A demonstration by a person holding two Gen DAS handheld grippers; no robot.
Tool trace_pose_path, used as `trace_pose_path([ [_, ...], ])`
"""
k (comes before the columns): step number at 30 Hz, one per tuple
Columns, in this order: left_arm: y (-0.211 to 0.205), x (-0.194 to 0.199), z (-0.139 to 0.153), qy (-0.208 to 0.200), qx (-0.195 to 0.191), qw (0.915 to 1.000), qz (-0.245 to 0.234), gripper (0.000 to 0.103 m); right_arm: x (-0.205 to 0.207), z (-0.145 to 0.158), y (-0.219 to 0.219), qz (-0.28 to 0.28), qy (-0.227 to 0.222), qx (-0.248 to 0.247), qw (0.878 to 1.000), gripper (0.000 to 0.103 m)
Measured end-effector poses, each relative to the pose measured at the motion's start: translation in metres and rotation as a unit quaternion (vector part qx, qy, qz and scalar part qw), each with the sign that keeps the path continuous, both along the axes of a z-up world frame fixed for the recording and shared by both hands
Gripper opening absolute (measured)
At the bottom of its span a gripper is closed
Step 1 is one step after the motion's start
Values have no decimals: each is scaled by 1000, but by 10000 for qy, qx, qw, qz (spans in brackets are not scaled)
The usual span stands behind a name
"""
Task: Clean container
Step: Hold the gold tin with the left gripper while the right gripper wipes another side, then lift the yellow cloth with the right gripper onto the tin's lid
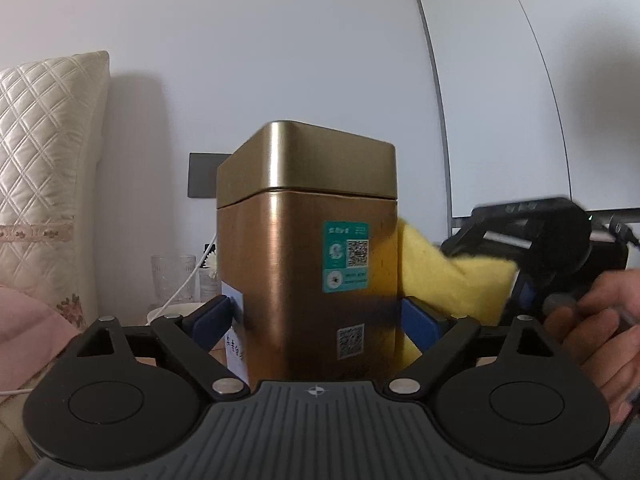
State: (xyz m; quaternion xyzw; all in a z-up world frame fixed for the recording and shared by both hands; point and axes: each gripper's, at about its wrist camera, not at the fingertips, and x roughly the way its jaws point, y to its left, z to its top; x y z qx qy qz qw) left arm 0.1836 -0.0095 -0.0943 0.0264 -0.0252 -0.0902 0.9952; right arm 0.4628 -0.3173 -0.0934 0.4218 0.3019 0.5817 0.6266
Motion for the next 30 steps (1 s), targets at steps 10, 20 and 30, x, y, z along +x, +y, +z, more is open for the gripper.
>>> trace_pose_path([
  [10,-6,6,-2,-41,357,9993,108,92,-2,-10,1,-56,221,59,9997,21],
  [20,1,19,6,58,116,9998,119,90,15,16,8,-49,144,687,9975,21],
  [30,-13,14,43,178,-93,9971,738,94,15,41,-12,-568,-391,-262,9973,21],
])
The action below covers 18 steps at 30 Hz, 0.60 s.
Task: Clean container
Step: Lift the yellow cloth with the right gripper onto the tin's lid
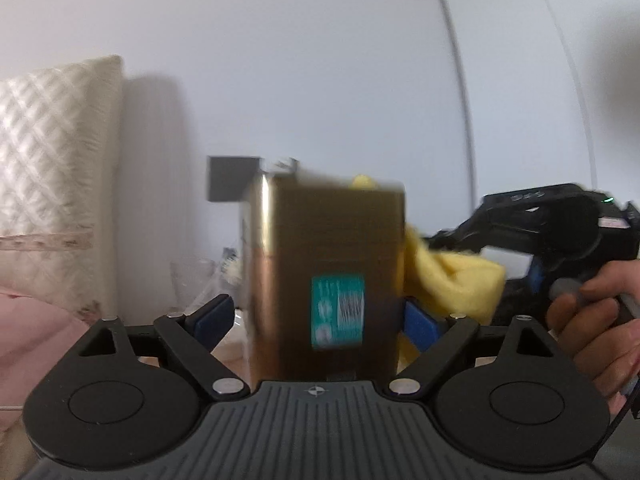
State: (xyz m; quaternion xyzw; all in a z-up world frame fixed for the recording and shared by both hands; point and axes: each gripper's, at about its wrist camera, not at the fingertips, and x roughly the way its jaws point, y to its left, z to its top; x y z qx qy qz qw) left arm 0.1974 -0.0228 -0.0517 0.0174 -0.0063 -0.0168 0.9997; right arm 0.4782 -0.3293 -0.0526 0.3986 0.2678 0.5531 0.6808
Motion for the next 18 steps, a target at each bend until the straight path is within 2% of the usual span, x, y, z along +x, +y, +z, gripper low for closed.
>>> trace_pose_path([
  [4,-11,-7,22,231,-214,9993,183,94,-12,70,-6,-312,-1008,-504,9931,21],
  [6,-20,-11,29,326,-244,9987,293,94,-23,105,3,-345,-1666,-1013,9802,21],
  [8,-41,-25,24,504,-184,9971,537,93,-34,131,22,-238,-2270,-1678,9590,21],
  [11,-32,-14,39,622,-98,9947,808,90,-42,146,52,180,-2705,-2412,9319,21],
  [14,-31,-12,43,760,-150,9935,829,87,-47,151,78,448,-3105,-2971,9018,21],
  [17,-34,-9,43,842,-26,9931,816,82,-49,149,96,601,-3403,-3333,8772,20],
  [18,-34,-7,43,885,7,9928,810,80,-51,148,100,606,-3473,-3389,8723,20],
])
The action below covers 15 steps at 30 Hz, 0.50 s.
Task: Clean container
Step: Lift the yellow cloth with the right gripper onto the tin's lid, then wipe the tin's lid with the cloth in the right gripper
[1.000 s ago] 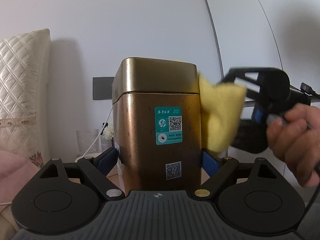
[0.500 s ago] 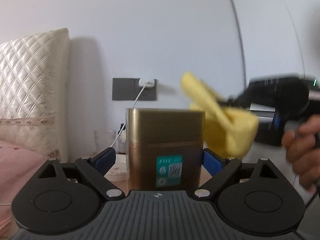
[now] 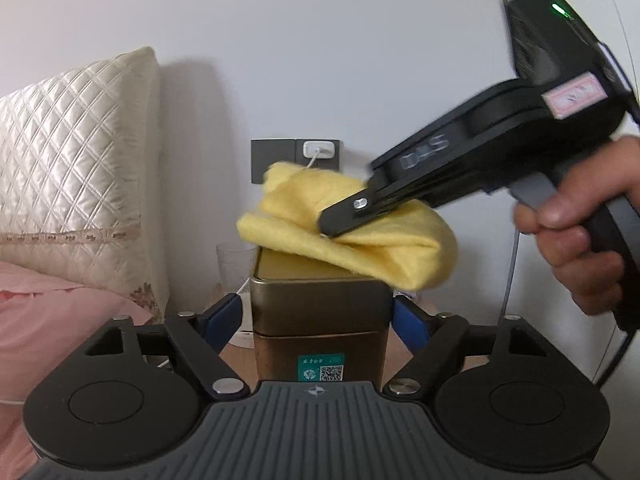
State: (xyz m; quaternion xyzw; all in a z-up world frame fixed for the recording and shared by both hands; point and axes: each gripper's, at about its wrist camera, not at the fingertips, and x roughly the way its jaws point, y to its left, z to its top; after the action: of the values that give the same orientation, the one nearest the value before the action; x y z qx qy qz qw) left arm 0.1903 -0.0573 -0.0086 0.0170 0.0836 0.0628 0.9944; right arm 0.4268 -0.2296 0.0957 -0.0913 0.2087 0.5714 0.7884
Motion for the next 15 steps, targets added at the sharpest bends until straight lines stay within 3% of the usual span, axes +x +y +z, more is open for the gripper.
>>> trace_pose_path([
  [15,-5,-2,2,101,21,9999,36,79,-25,1,7,546,-291,-216,9979,19],
])
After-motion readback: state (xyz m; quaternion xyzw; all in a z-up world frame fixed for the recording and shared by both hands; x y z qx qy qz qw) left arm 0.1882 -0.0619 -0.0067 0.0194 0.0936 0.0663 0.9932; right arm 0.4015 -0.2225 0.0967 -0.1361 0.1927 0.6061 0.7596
